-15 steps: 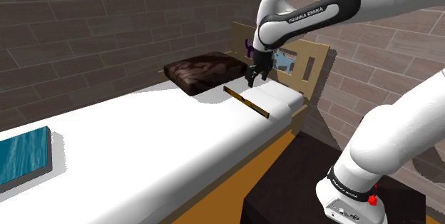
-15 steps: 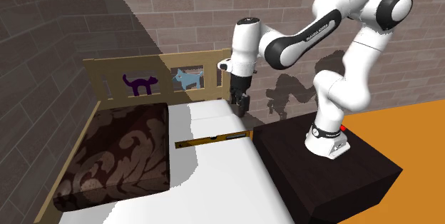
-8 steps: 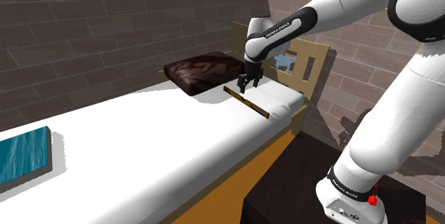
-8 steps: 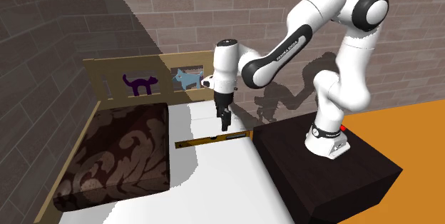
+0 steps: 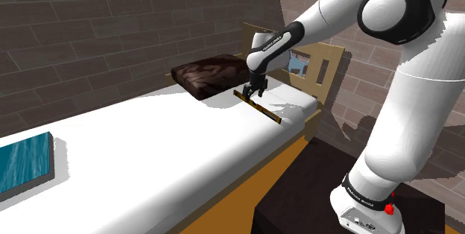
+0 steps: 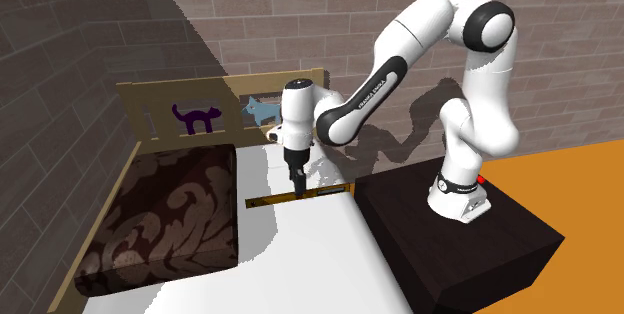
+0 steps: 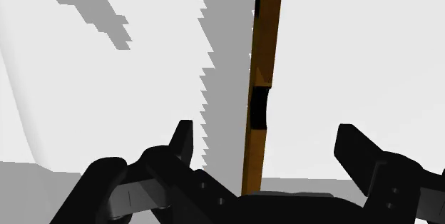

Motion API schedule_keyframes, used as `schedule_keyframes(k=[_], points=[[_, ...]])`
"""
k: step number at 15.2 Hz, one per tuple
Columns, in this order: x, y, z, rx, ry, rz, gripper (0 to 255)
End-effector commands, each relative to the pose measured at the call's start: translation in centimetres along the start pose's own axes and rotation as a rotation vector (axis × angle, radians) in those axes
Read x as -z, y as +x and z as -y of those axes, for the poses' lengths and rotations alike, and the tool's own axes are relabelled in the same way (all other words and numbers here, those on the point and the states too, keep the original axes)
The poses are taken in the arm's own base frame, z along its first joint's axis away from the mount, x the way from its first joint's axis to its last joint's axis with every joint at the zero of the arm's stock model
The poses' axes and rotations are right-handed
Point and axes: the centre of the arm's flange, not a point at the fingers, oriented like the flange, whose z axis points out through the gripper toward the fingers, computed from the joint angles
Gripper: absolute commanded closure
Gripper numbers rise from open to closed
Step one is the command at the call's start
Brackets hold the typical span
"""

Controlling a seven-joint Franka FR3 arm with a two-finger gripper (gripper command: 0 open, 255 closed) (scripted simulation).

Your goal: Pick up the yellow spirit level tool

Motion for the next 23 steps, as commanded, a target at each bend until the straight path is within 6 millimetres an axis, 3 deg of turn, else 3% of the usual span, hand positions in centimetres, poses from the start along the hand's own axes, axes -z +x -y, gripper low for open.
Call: schedule_keyframes(k=[1,4,6,7,16,23], points=[[-1.1,-0.1,-0.1,0.0,0.0,0.0,0],[-3.0,-0.2,-0.1,0.0,0.0,0.0,0],[-3.0,-0.2,-0.1,0.0,0.0,0.0,0],[-3.0,-0.3,-0.1,0.0,0.0,-0.001,255],[-3.0,-0.2,-0.1,0.0,0.0,0.0,255],[0.7,0.0,0.0,0.0,0.0,0.0,255]])
